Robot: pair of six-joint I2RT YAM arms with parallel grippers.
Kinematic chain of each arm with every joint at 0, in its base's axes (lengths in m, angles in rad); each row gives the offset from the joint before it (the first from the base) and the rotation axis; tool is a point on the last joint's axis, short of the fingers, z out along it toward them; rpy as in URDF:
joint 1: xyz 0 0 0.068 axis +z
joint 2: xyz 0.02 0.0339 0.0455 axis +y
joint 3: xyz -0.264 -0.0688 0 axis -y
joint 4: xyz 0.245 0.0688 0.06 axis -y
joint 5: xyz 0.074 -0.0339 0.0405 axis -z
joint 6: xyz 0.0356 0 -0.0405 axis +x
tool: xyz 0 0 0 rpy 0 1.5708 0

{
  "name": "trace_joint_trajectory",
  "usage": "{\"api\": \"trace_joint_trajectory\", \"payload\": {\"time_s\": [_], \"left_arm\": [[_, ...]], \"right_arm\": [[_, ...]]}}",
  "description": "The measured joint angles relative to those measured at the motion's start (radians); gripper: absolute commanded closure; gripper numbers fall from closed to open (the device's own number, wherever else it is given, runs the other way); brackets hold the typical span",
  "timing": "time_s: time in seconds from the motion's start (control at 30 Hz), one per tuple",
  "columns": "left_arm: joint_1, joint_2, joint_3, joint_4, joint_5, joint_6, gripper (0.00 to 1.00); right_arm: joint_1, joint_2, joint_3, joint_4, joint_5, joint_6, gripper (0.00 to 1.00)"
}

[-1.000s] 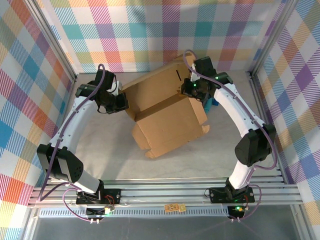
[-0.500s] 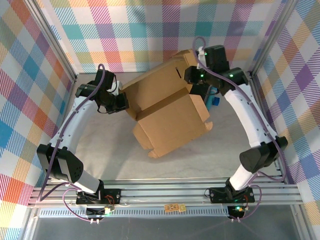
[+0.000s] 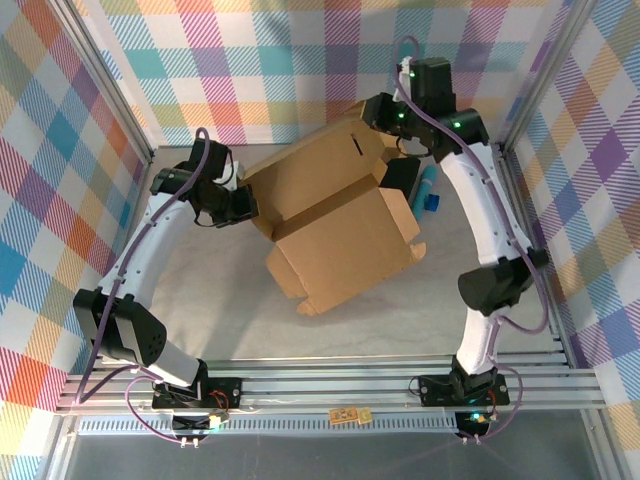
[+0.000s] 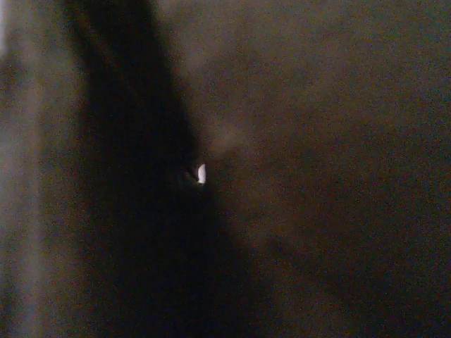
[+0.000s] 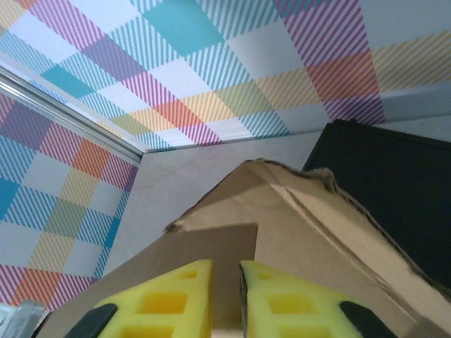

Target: Fold the paper box

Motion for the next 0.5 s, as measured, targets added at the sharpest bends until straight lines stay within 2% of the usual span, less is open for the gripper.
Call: {"api": "trace_joint_trajectory", "payload": {"time_s": [0.1,0.27,0.4,0.5], "left_arm": [[0.000,-0.004,0.000,0.000,0.000,-0.002,1.00],[0.000,-0.006,0.000,0.000,0.000,-0.002,1.00],[0.000,-0.006,0.000,0.000,0.000,-0.002,1.00],[0.002,-0.006,0.000,0.000,0.017,-0.001,1.00]], "right_arm": [[0.006,0.042,0.011,-0.019,-0.016,0.005,0.90],[0.042,0.037,-0.018,-0.035,-0.034,0.003,0.90],[0.074,0.003,-0.066,-0.034,-0.042,-0.006,0.85],[0.062,-0.032,-0.093,-0.033,-0.064,-0.034,0.75]]}}
